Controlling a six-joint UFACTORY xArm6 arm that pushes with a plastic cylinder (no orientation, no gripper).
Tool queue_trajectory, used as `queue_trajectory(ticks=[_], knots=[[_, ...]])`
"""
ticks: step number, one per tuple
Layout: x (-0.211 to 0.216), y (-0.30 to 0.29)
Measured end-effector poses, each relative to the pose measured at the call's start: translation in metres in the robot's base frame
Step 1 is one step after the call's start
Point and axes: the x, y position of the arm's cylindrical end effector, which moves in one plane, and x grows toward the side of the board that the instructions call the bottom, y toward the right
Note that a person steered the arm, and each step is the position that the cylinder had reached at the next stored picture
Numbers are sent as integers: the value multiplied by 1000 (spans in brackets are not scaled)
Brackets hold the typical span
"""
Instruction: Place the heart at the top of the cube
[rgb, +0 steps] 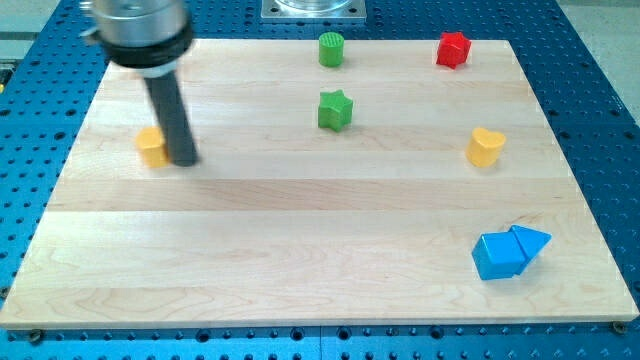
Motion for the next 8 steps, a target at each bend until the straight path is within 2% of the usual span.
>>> queue_trajectory(ticks=[1, 2, 3, 4, 5, 6, 8], knots=[[-32, 55], [-41, 11], [-10, -32], [-7, -14], [-67, 27], [-97, 39], [-97, 40]])
